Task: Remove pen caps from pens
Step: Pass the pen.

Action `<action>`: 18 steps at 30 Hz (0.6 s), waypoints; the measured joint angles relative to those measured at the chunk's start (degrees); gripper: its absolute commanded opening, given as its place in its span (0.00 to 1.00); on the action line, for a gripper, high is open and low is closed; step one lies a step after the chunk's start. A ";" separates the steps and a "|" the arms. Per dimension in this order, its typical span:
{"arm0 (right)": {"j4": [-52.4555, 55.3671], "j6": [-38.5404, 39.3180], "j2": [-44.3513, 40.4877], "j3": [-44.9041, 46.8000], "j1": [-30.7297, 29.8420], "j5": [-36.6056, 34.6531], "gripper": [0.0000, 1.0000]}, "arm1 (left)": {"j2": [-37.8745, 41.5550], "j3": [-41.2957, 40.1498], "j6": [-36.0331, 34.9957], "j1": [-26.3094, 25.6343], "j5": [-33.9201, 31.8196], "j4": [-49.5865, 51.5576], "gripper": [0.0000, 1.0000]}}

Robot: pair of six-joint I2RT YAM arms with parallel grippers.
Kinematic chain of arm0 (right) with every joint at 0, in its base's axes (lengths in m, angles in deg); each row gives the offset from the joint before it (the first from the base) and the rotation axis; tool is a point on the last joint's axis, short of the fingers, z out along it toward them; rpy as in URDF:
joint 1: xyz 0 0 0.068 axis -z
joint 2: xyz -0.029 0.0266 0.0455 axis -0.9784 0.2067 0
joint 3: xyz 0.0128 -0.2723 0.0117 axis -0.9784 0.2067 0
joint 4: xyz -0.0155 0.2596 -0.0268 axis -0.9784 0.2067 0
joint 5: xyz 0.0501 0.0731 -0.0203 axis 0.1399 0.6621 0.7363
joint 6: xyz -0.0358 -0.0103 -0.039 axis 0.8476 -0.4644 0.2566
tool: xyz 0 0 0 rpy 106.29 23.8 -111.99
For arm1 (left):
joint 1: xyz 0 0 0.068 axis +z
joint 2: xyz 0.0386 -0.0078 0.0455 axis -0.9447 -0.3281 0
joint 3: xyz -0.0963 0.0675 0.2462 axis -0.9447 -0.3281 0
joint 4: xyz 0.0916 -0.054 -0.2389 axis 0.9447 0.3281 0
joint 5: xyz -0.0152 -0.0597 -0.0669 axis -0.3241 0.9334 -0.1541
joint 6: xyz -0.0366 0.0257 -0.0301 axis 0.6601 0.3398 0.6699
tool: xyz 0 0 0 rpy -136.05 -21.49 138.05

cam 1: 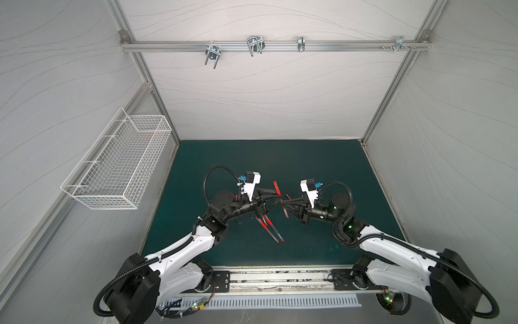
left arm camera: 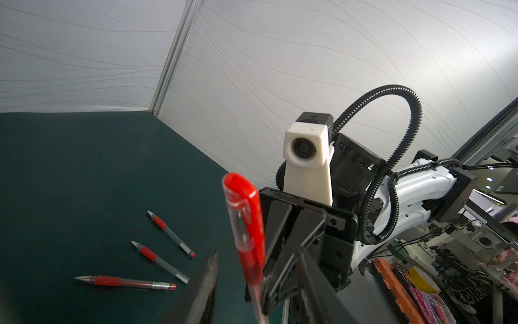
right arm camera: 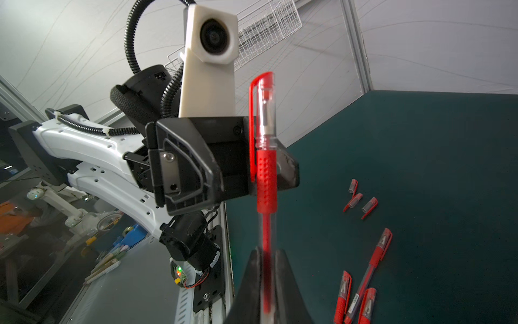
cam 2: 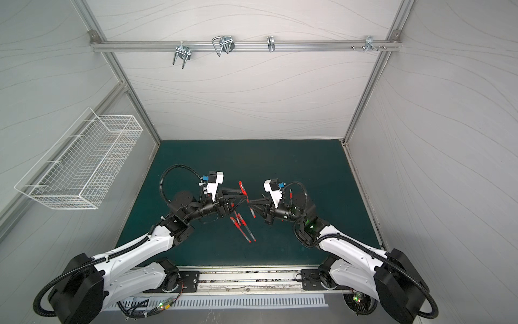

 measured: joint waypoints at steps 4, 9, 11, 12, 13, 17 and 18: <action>-0.02 0.48 0.07 0.00 -0.74 0.33 0.00 | 0.00 0.00 -0.04 0.00 -0.09 0.04 0.45; -0.02 1.05 1.05 -0.02 -1.36 1.27 0.00 | 0.00 0.00 -0.24 0.00 -0.26 0.33 0.37; -0.02 1.20 1.79 -0.02 -1.60 1.49 0.00 | -0.02 0.00 -0.31 0.00 -0.24 0.52 0.30; 0.00 1.25 2.08 -0.02 -1.68 1.55 0.00 | -0.04 0.00 -0.35 0.00 -0.24 0.61 0.25; 0.02 1.27 2.34 -0.02 -1.77 1.60 0.00 | -0.11 0.00 -0.26 0.00 -0.22 0.72 0.19; 0.76 2.27 2.40 -0.07 -1.79 1.64 0.18 | -0.26 0.04 -0.26 -0.02 -0.20 1.44 0.04; 1.31 2.58 2.36 -0.17 -1.84 1.60 0.26 | -0.26 0.04 -0.37 -0.02 -0.20 1.60 0.02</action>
